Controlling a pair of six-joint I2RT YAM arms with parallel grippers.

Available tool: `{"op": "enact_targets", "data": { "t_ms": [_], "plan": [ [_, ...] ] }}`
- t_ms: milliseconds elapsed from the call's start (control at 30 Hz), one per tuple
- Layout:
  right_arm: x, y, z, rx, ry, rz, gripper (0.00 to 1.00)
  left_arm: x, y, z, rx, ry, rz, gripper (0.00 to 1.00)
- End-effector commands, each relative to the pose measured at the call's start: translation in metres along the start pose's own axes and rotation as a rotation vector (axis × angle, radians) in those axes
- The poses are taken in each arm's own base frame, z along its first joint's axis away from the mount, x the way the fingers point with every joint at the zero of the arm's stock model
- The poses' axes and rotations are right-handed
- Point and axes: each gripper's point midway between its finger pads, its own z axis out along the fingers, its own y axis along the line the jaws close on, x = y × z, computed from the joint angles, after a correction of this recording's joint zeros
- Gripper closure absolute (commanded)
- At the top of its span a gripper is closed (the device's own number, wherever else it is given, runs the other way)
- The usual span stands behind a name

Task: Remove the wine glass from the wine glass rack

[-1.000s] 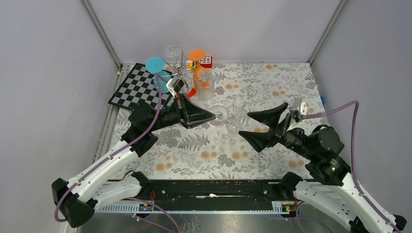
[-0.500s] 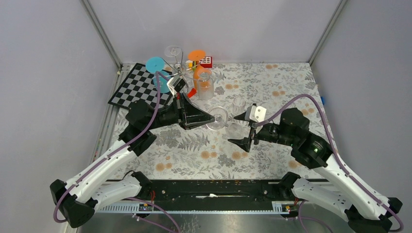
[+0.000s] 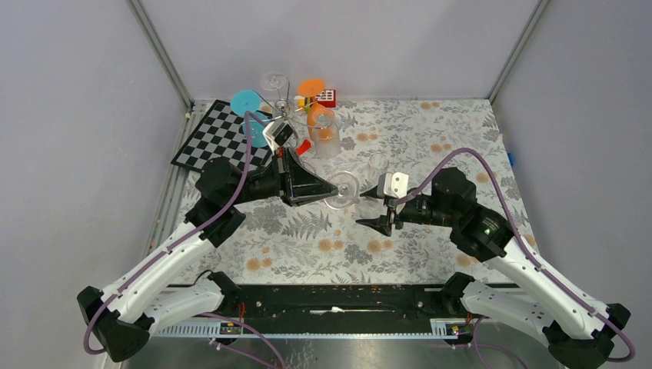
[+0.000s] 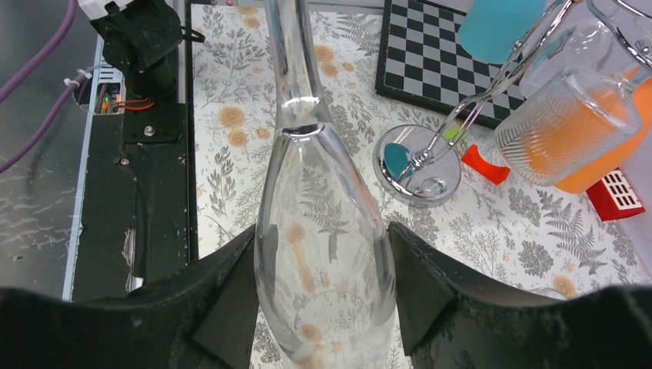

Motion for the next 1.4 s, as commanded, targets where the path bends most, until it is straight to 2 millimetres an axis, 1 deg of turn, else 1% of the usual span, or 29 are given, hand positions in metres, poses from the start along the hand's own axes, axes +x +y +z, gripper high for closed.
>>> {"op": "enact_targets", "data": {
  "t_ms": [0, 33, 67, 100, 133, 167, 233, 333, 400, 433, 467, 567, 700, 767, 800, 867, 900, 933, 1133, 1167, 1233, 1333, 1367],
  "plan": [
    [-0.03, -0.005, 0.0, 0.026, -0.141, -0.02, 0.6, 0.002, -0.034, -0.006, 0.077, -0.013, 0.119, 0.7],
    [-0.032, -0.006, 0.0, 0.037, -0.16, -0.011, 0.61, 0.001, -0.035, -0.006, 0.078, -0.017, 0.134, 0.46],
    [-0.035, -0.008, -0.001, 0.051, -0.182, -0.005, 0.62, 0.001, -0.034, -0.007, 0.072, -0.021, 0.155, 0.27],
    [-0.038, -0.009, -0.001, 0.068, -0.205, 0.01, 0.62, -0.001, -0.033, -0.007, 0.057, -0.032, 0.17, 0.12],
    [-0.047, -0.016, -0.004, 0.108, -0.254, 0.008, 0.62, -0.003, -0.027, -0.007, 0.024, -0.047, 0.178, 0.03],
    [-0.052, -0.018, -0.006, 0.127, -0.282, 0.022, 0.61, -0.005, -0.025, -0.008, 0.01, -0.059, 0.203, 0.01],
    [-0.066, -0.025, -0.014, 0.191, -0.377, 0.065, 0.61, -0.01, -0.015, -0.009, -0.04, -0.089, 0.219, 0.01],
    [-0.1, -0.035, -0.034, 0.266, -0.575, 0.143, 0.59, -0.019, 0.0, -0.011, -0.106, -0.15, 0.209, 0.01],
    [-0.119, -0.037, -0.046, 0.274, -0.685, 0.218, 0.58, -0.031, 0.009, -0.018, -0.161, -0.24, 0.224, 0.01],
    [-0.127, -0.04, -0.05, 0.284, -0.727, 0.232, 0.58, -0.037, 0.013, -0.02, -0.182, -0.282, 0.223, 0.01],
    [-0.134, -0.042, -0.055, 0.285, -0.77, 0.286, 0.58, -0.04, 0.015, -0.025, -0.193, -0.32, 0.225, 0.01],
    [-0.152, -0.049, -0.066, 0.291, -0.892, 0.374, 0.58, -0.046, 0.016, -0.029, -0.192, -0.369, 0.216, 0.01],
    [-0.174, -0.05, -0.077, 0.24, -1.046, 0.432, 0.58, -0.041, 0.003, -0.018, -0.092, -0.322, 0.169, 0.01],
    [-0.18, -0.053, -0.075, 0.22, -1.082, 0.449, 0.56, -0.037, -0.005, -0.014, -0.027, -0.306, 0.134, 0.03],
    [-0.181, -0.056, -0.069, 0.214, -1.081, 0.456, 0.56, -0.037, -0.009, -0.012, 0.004, -0.312, 0.127, 0.03],
    [-0.186, -0.059, -0.066, 0.197, -1.11, 0.457, 0.56, -0.037, -0.014, -0.01, 0.041, -0.339, 0.114, 0.03],
    [-0.19, -0.059, -0.066, 0.182, -1.132, 0.455, 0.55, -0.037, -0.015, -0.01, 0.055, -0.348, 0.106, 0.03],
    [-0.196, -0.059, -0.068, 0.167, -1.163, 0.447, 0.55, -0.036, -0.022, -0.01, 0.091, -0.353, 0.11, 0.03],
    [-0.208, -0.058, -0.064, 0.087, -1.229, 0.455, 0.54, -0.034, -0.043, -0.011, 0.216, -0.362, 0.104, 0.04],
    [-0.208, -0.057, -0.063, 0.076, -1.233, 0.464, 0.54, -0.034, -0.046, -0.011, 0.234, -0.357, 0.109, 0.06],
    [-0.208, -0.057, -0.059, 0.055, -1.233, 0.486, 0.53, -0.031, -0.054, -0.009, 0.264, -0.339, 0.134, 0.15],
    [-0.21, -0.057, -0.058, 0.022, -1.248, 0.52, 0.53, -0.031, -0.053, -0.01, 0.25, -0.352, 0.162, 0.25],
    [-0.209, -0.057, -0.057, 0.014, -1.253, 0.53, 0.53, -0.031, -0.053, -0.011, 0.249, -0.361, 0.169, 0.25]
  ]
}}
